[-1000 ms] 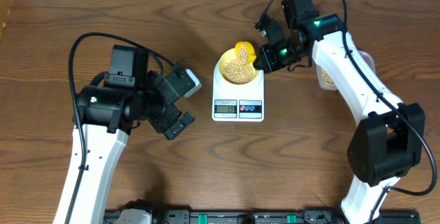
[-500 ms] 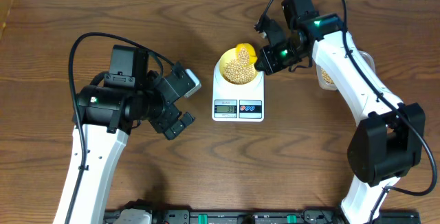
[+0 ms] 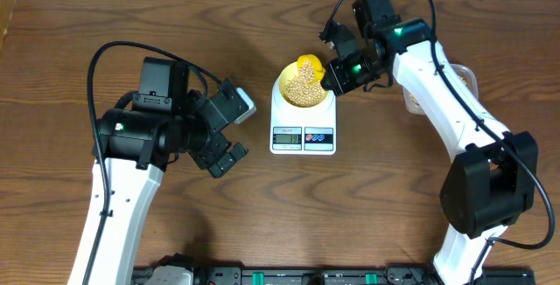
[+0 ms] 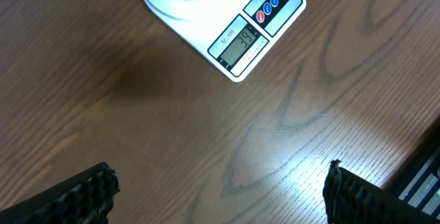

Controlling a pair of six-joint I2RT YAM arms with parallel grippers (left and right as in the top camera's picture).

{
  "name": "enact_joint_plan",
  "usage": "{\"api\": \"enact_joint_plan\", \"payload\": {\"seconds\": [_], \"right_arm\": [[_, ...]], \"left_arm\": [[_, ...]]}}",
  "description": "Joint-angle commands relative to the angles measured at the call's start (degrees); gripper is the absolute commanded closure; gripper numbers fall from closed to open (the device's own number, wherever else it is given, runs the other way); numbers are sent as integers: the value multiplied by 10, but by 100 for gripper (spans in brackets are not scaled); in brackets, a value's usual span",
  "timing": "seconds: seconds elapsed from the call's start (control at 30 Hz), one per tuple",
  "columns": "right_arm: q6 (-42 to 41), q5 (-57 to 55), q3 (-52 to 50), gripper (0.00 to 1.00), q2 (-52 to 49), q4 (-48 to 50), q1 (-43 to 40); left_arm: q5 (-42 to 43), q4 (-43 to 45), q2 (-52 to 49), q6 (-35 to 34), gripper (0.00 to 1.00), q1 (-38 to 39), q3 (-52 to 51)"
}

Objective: Scoop item into bowl and weigh 50g on scale

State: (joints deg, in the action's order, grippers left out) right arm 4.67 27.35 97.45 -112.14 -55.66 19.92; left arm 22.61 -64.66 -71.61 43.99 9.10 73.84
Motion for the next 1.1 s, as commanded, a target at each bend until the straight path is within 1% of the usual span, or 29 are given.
{"api": "enact_joint_plan", "payload": {"seconds": [0.0, 0.07, 0.1, 0.13, 0.17, 0.23, 0.33, 0.43, 1.07], "right_arm": [[-5, -10, 11, 99, 7, 2, 1], [-9, 8, 11, 99, 7, -1, 0], [8, -5, 11, 99, 7, -14, 1], [7, -16, 11, 99, 8, -17, 1], [-7, 9, 11, 99, 8, -11, 0], [5, -6, 11, 99, 9, -17, 3], [-17, 7, 11, 99, 9, -4, 0], [-8, 0, 11, 99, 9, -9, 0], [-14, 17, 11, 99, 9, -3, -5]], "left_arm": [[9, -2, 0, 10, 2, -2, -5], [9, -2, 0, 10, 2, -2, -5], [9, -2, 0, 10, 2, -2, -5], [9, -2, 0, 10, 2, -2, -5], [9, -2, 0, 10, 2, -2, -5], [9, -2, 0, 10, 2, -2, -5], [9, -2, 0, 10, 2, -2, -5], [9, -2, 0, 10, 2, -2, -5], [9, -2, 0, 10, 2, -2, -5]]}}
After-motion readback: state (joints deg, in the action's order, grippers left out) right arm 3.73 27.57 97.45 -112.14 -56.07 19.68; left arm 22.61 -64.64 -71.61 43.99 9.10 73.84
